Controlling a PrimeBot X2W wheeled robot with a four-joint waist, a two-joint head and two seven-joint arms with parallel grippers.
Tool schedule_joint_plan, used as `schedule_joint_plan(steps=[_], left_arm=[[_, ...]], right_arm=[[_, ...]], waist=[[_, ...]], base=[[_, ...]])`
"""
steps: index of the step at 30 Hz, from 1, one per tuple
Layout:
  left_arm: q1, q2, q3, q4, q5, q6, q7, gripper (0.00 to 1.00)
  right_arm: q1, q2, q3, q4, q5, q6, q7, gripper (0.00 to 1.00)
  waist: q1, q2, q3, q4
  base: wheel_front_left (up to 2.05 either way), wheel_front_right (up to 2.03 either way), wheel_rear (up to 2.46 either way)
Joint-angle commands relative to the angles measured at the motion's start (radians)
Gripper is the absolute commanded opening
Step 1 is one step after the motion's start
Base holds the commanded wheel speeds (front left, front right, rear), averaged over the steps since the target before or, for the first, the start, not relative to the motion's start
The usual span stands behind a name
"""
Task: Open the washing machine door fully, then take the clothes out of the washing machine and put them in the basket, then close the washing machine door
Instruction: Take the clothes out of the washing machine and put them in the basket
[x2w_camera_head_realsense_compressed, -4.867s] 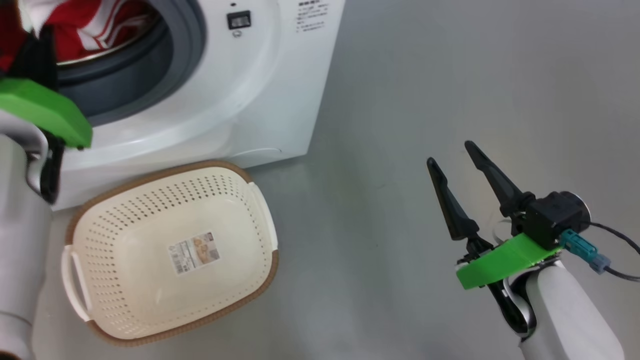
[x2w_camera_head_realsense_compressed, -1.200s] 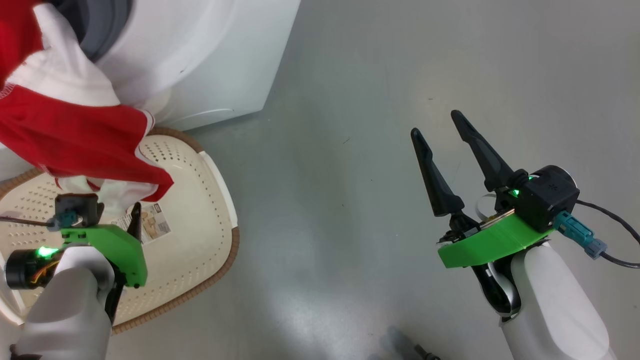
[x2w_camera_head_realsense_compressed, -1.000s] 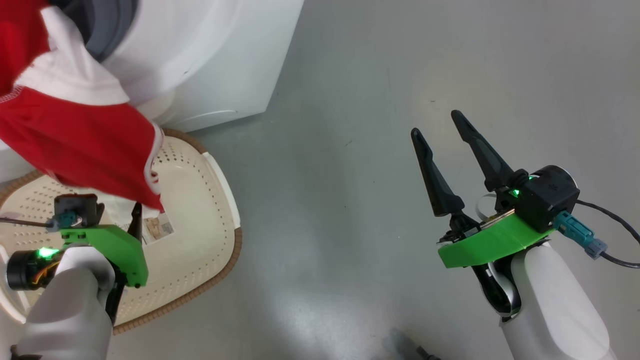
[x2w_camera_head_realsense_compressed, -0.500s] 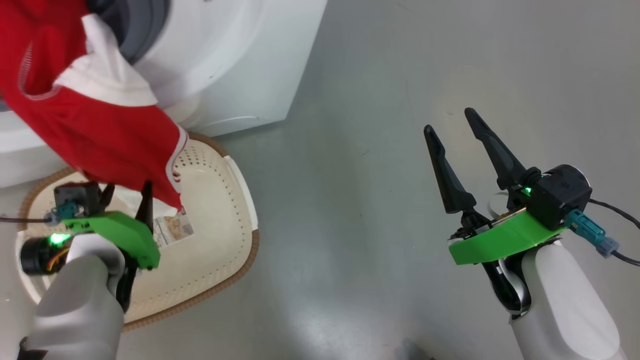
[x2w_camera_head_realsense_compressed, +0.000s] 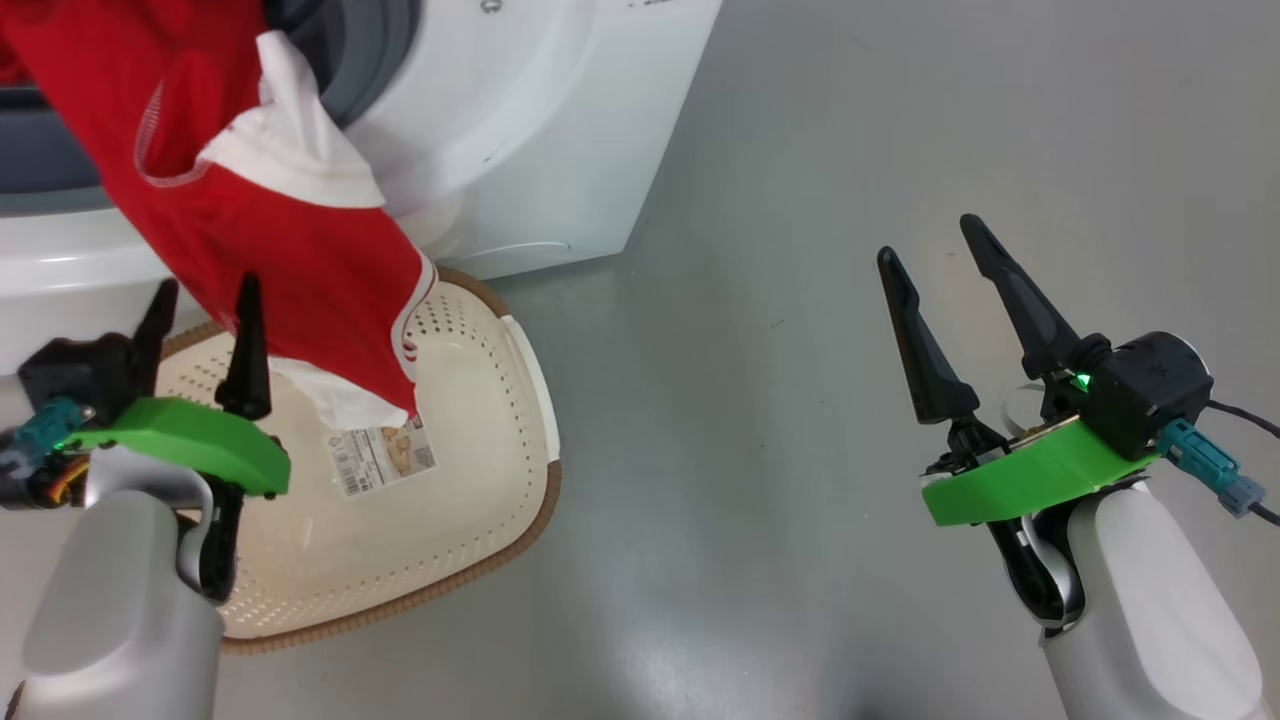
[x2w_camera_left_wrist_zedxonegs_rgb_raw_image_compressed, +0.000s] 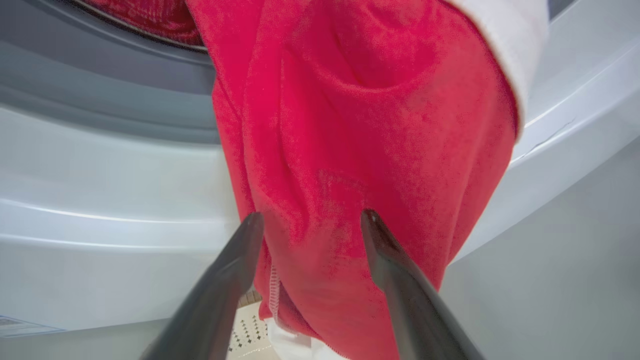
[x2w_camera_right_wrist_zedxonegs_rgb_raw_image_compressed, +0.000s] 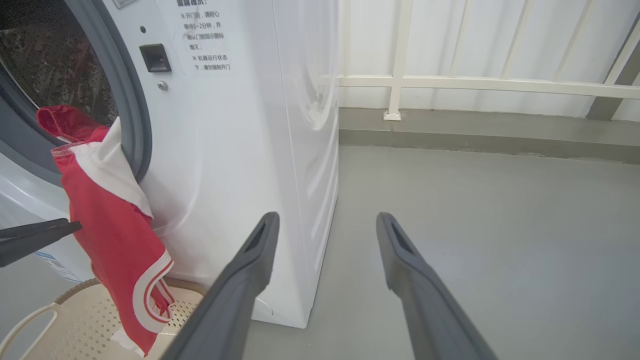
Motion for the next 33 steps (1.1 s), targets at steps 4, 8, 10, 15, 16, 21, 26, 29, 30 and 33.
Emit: schedule_joint_plan(steps=[4, 8, 10, 15, 16, 21, 26, 29, 30, 33], left_arm=[[0.088, 0.014, 0.091, -0.186, 0.06, 0.008, -0.012, 1.0], [0.14, 0.001, 0.123, -0.289, 0.092, 0.007, -0.012, 1.0], [0.179, -0.013, 0.146, -0.354, 0.101, 0.006, -0.012, 1.0], [0.279, -0.044, 0.198, -0.515, 0.119, 0.004, -0.012, 1.0], [0.299, -0.049, 0.207, -0.548, 0.125, 0.004, -0.012, 1.0], [0.403, -0.08, 0.243, -0.712, 0.153, 0.017, -0.012, 1.0], [0.486, -0.105, 0.255, -0.846, 0.17, 0.036, -0.012, 1.0], [0.518, -0.115, 0.252, -0.889, 0.167, 0.045, -0.012, 1.0], [0.523, -0.117, 0.251, -0.897, 0.166, 0.046, -0.012, 1.0], [0.531, -0.121, 0.248, -0.906, 0.162, 0.047, -0.012, 1.0]], right_arm=[[0.036, -0.01, 0.01, -0.028, -0.012, 0.002, -0.007, 1.0], [0.041, -0.012, 0.01, -0.031, -0.012, 0.002, -0.007, 1.0], [0.045, -0.012, 0.011, -0.031, -0.013, 0.002, -0.007, 1.0], [0.051, -0.013, 0.013, -0.03, -0.013, 0.002, -0.007, 1.0], [0.052, -0.014, 0.013, -0.03, -0.013, 0.002, -0.007, 1.0], [0.057, -0.014, 0.016, -0.03, -0.012, 0.002, -0.007, 1.0], [0.063, -0.015, 0.016, -0.031, -0.01, 0.002, -0.007, 1.0], [0.067, -0.016, 0.014, -0.03, -0.009, 0.002, -0.007, 1.0], [0.069, -0.016, 0.013, -0.03, -0.009, 0.002, -0.007, 1.0], [0.071, -0.017, 0.014, -0.03, -0.009, 0.002, -0.007, 1.0]], waist=[[0.0, 0.0, -0.012, 0.011], [0.0, 0.0, -0.018, 0.012], [0.0, 0.0, -0.023, 0.011], [0.0, 0.0, -0.035, 0.006], [0.0, 0.0, -0.037, 0.005], [0.0, 0.0, -0.051, -0.002], [0.0, 0.0, -0.06, -0.002], [0.0, 0.0, -0.065, 0.001], [0.0, 0.0, -0.066, 0.002], [0.0, 0.0, -0.069, 0.003]], base=[[0.0, 0.0, 0.0], [0.0, 0.0, 0.0], [0.0, 0.0, 0.0], [0.0, 0.0, 0.0], [0.0, 0.0, 0.0], [0.0, 0.0, 0.0], [0.0, 0.0, 0.0], [0.0, 0.0, 0.0], [0.0, 0.0, 0.0], [0.0, 0.0, 0.0]])
